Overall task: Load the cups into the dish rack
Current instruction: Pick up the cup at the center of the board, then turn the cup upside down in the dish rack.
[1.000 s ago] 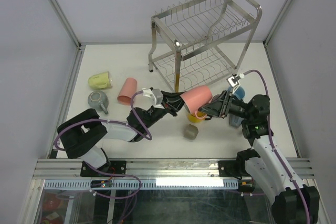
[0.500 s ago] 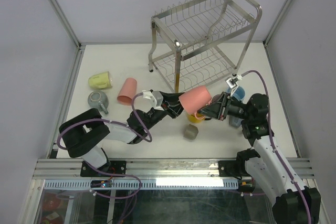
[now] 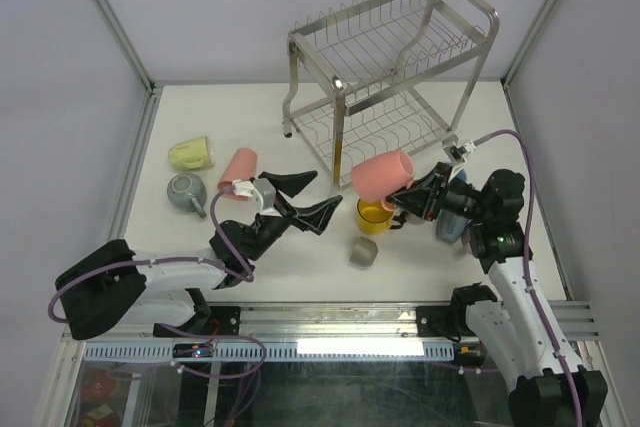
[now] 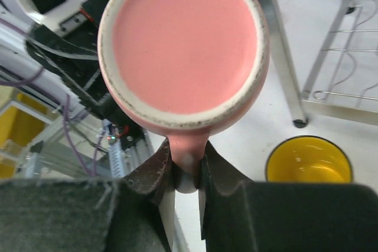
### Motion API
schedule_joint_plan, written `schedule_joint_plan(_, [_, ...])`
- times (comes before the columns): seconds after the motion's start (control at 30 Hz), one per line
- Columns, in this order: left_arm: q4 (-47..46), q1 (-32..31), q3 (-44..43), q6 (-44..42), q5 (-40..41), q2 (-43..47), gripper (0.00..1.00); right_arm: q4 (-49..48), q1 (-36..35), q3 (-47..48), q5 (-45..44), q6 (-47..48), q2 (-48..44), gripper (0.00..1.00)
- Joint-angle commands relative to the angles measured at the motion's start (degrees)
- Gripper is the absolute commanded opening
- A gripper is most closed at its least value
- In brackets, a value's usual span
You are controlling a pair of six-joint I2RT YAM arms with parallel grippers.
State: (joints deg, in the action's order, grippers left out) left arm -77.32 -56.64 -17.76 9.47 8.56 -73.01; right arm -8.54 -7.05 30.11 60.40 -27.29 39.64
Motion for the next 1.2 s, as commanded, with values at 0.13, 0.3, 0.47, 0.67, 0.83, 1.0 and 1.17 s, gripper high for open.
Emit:
schedule_joint_plan(0.13, [33.54, 5.56, -5.64, 2.44, -1.36, 15.42, 0.90, 11.59, 4.56, 9.24, -1.83, 27.21, -0.86, 0.00])
schedule_joint_plan(0.3, [52.33, 12.88, -13.19, 5.59, -8.36, 19.91, 0.99, 17.03, 7.62, 11.46, -3.81, 36.60, 1.39, 0.00])
schedule_joint_plan(0.47, [67.77, 20.81, -21.99, 6.19, -15.84, 19.63, 0.99, 18.51, 8.85, 12.34, -7.64, 44.83, 3.77, 0.00])
schedule_joint_plan(0.67, [81.79, 28.39, -31.07, -0.04, -18.05, 18.05, 0.99, 14.43, 8.89, 11.37, -8.81, 53.34, 6.74, 0.00])
schedule_joint_plan(0.83, [84.57, 30.09, -31.43, -5.58, -15.41, 17.73, 0.99, 7.24, 8.74, 10.48, -11.23, 57.81, 11.19, 0.00])
schedule_joint_plan(1.0, [84.77, 31.09, -28.67, -7.27, -12.50, 19.49, 0.99, 5.25, 7.11, 12.08, -14.46, 63.12, 16.90, 0.00])
schedule_joint_plan(1.17, [83.39, 31.84, -27.47, -7.41, -11.47, 20.06, 0.99, 1.32, 6.12, 14.10, -17.70, 64.75, 23.75, 0.00])
